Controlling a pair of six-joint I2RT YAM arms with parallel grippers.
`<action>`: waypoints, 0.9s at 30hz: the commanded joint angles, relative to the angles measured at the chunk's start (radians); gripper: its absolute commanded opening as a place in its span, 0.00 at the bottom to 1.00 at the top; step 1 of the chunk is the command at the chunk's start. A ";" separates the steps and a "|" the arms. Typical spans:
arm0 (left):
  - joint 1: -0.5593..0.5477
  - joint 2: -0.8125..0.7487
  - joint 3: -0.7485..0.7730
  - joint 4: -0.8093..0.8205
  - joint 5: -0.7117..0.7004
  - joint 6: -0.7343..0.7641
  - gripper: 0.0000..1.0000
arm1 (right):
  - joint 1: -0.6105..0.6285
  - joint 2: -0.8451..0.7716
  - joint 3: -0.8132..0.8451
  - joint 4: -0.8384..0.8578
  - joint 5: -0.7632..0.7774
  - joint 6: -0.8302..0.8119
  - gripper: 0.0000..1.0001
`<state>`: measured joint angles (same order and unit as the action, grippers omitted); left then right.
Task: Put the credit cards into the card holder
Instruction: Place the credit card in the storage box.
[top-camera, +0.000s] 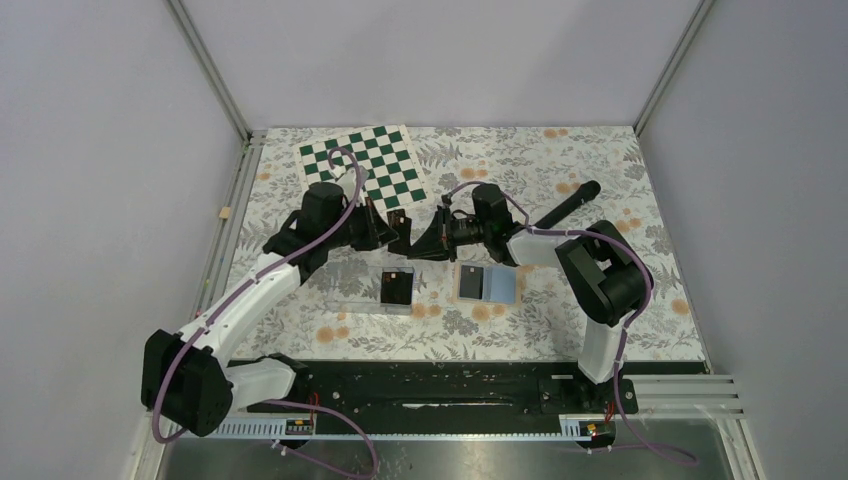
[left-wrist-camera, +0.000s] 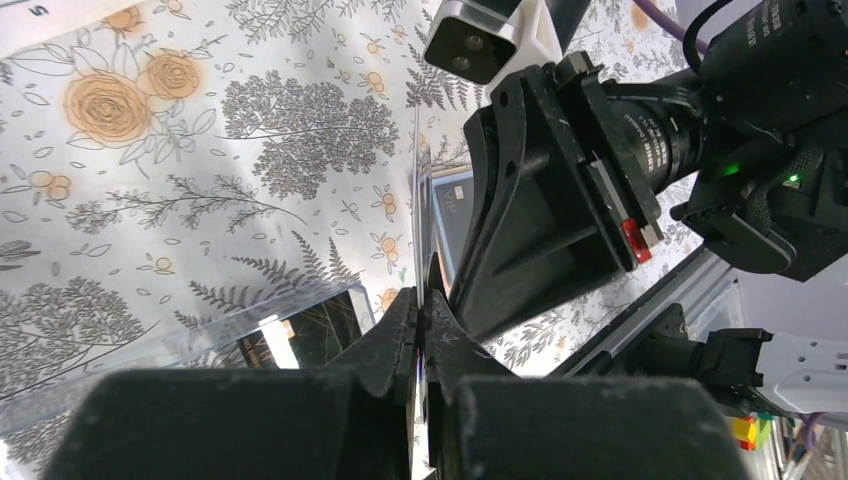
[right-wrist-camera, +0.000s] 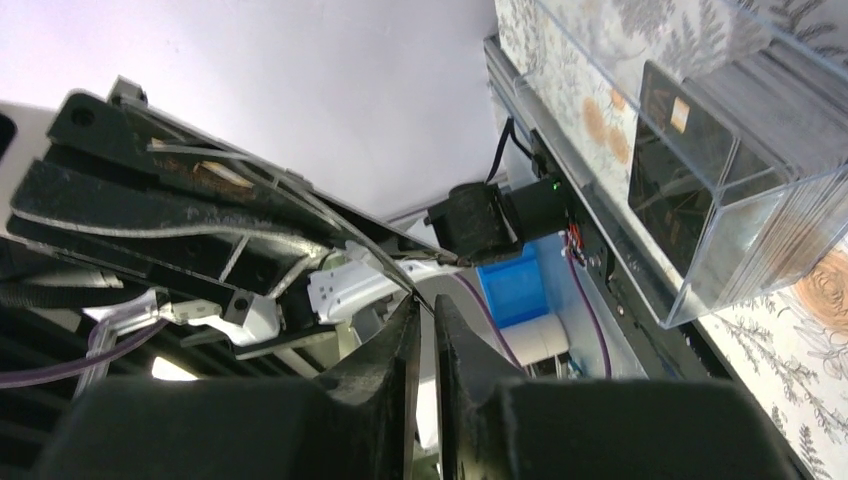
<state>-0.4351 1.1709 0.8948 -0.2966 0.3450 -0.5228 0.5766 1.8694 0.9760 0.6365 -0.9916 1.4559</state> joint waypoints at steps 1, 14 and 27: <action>-0.033 0.062 -0.065 -0.089 0.189 -0.041 0.00 | 0.001 -0.082 0.047 0.330 -0.020 0.086 0.14; -0.020 0.059 -0.093 -0.069 0.195 -0.059 0.00 | -0.035 -0.124 -0.011 0.292 0.008 0.055 0.22; 0.015 -0.007 -0.122 0.051 0.237 -0.160 0.00 | -0.089 -0.207 -0.013 -0.121 0.090 -0.193 0.48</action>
<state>-0.4236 1.1847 0.8036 -0.1814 0.5056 -0.6792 0.5259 1.7245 0.9031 0.5220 -0.9741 1.3209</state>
